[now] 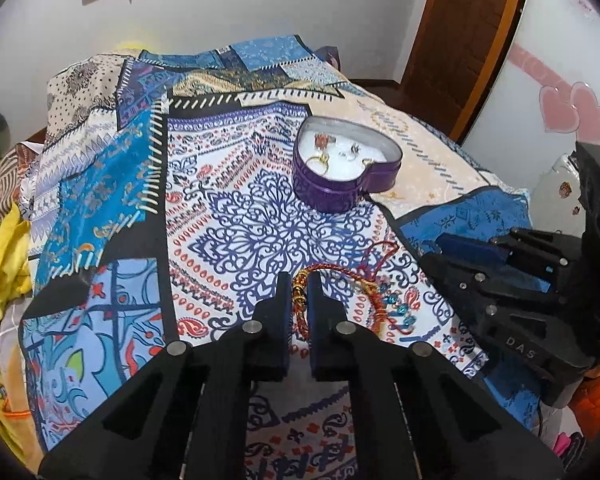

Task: Organize jewelry
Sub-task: 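Grasp a silver ring with the right tool while the left tool grasps the orange beaded bracelet, then carry the ring and bracelet over the heart tin and open both tools, then move both open tools back toward the remaining bracelets on the quilt, then grasp the blue beaded bracelet with the right tool and lift it, then grasp the red bracelet with the left tool while the right tool carries the blue bracelet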

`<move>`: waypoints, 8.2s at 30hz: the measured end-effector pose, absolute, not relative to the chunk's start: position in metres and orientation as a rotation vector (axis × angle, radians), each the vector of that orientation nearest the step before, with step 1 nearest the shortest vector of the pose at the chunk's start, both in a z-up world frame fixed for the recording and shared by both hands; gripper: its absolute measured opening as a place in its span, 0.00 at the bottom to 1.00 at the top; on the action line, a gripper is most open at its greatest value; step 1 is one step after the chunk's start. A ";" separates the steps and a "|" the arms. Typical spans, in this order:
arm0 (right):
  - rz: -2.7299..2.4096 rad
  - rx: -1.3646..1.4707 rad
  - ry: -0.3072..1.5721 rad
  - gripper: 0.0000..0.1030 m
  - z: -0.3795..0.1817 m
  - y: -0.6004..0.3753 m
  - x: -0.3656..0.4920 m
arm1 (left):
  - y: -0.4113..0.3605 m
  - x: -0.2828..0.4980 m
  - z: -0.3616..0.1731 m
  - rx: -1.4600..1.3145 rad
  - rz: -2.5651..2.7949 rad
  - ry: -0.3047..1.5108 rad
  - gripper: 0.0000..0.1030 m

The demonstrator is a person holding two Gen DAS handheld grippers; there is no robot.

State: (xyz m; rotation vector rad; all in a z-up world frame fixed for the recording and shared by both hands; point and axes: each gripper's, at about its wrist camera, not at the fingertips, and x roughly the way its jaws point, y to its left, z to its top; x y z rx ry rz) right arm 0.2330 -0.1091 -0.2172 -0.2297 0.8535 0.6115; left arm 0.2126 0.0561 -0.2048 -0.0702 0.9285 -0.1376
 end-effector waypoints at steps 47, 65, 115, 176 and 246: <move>0.605 -0.089 0.705 0.18 -0.158 -0.113 0.303 | 0.063 0.312 -0.148 -0.179 -0.166 0.768 0.05; 0.665 -0.133 0.833 0.19 -0.188 -0.098 0.325 | 0.044 0.344 -0.187 -0.144 -0.203 0.872 0.05; 0.599 -0.181 0.812 0.36 -0.162 -0.107 0.238 | 0.038 0.216 -0.184 0.001 -0.211 0.981 0.36; 0.586 -0.152 0.796 0.06 -0.176 -0.142 0.242 | 0.014 0.238 -0.230 0.016 -0.272 1.031 0.09; 0.710 -0.151 0.891 0.07 -0.185 -0.079 0.335 | 0.039 0.324 -0.194 -0.079 -0.273 0.928 0.08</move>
